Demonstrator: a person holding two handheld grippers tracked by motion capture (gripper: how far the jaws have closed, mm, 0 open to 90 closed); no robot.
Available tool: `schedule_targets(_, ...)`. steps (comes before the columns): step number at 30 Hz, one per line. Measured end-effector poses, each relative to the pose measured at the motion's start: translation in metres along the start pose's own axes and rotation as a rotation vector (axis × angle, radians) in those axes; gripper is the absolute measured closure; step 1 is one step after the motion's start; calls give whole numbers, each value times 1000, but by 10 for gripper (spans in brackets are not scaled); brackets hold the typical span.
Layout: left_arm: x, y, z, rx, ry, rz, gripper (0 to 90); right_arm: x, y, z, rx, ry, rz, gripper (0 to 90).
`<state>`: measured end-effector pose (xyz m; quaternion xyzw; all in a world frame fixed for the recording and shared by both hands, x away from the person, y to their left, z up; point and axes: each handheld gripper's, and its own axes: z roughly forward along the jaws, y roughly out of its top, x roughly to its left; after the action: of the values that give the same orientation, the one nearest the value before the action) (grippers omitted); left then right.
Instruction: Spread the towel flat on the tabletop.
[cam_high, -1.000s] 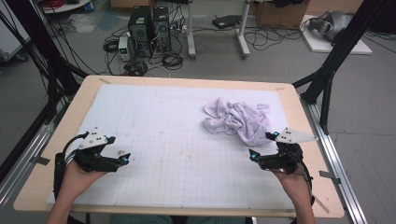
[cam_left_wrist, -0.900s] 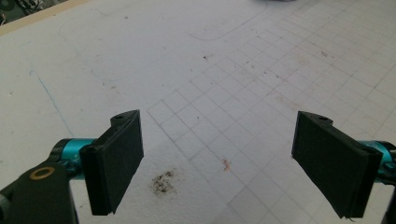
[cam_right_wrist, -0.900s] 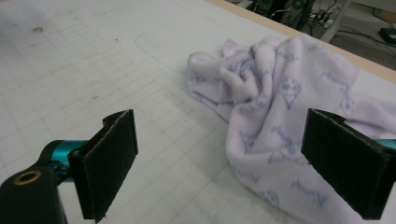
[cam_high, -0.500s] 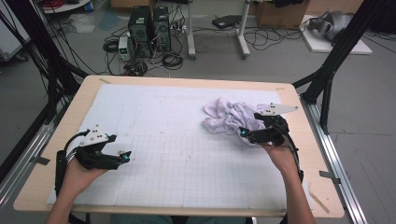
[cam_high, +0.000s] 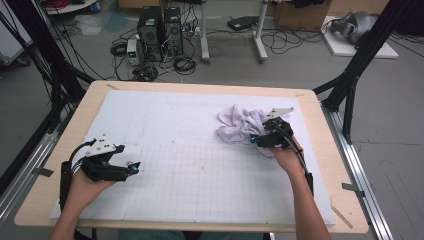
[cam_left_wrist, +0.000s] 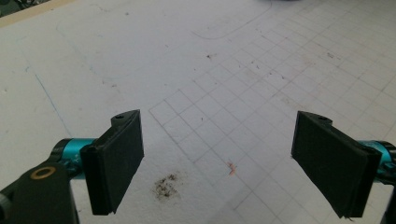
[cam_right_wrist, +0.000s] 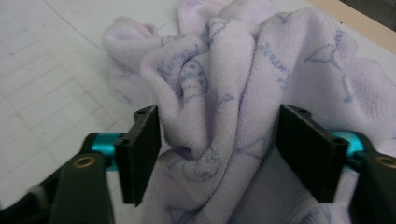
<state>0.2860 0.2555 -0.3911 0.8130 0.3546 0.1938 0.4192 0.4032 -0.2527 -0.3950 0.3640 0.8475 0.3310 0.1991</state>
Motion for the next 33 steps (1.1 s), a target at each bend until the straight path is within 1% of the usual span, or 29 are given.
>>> schedule_targets(2,0,-2,1,1,-1,-3,173,0,0,5,8,-11,-6,392)
schedule_targets(3,0,-2,1,4,0,-3,173,0,0,5,8,-11,-6,392)
schedule_targets(4,0,-4,2,1,-1,-11,174,0,0,7,16,-6,-8,474)
schedule_targets(5,1,-4,2,1,-1,-12,175,0,0,7,21,-3,-10,529)
schedule_targets(6,1,-4,2,1,-1,-12,176,0,0,7,21,-3,-10,529)
schedule_targets(7,1,-5,2,6,-1,-11,177,1,0,7,28,4,-29,632)
schedule_targets(8,1,-5,2,6,-1,-11,177,1,1,6,29,9,-33,662)
schedule_targets(10,1,-5,2,6,-1,-10,178,1,1,5,26,14,-37,678)
schedule_targets(11,1,-5,1,1,-2,-12,180,2,2,0,7,54,-21,696)
schedule_targets(13,1,-5,1,0,1,-18,182,7,5,-6,-16,84,-25,706)
schedule_targets(14,1,-5,1,0,1,-18,182,7,5,-6,-16,84,-25,706)
schedule_targets(15,2,-4,1,0,2,-16,182,14,9,-12,-36,110,-49,711)
schedule_targets(18,1,-2,-1,-5,6,-7,182,27,17,-26,-80,160,-65,713)
schedule_targets(19,0,-1,-1,-9,5,-9,182,33,20,-31,-95,174,-80,713)
schedule_targets(21,0,0,-2,-9,4,-5,182,48,25,-39,-108,195,-120,713)
schedule_targets(23,-1,1,-2,-8,5,-5,182,62,28,-47,-123,230,-147,713)
schedule_targets(26,-2,4,-2,-17,4,-3,180,82,30,-55,-164,299,-178,715)
schedule_targets(30,-4,7,-3,-20,2,4,180,114,28,-61,-177,394,-233,716)
schedule_targets(31,-5,8,-3,-22,3,7,180,122,27,-61,-184,424,-246,715)
schedule_targets(32,-4,9,-4,-23,1,13,180,130,25,-62,-183,460,-248,716)
schedule_targets(33,-5,9,-4,-26,0,10,180,137,23,-62,-180,485,-263,715)
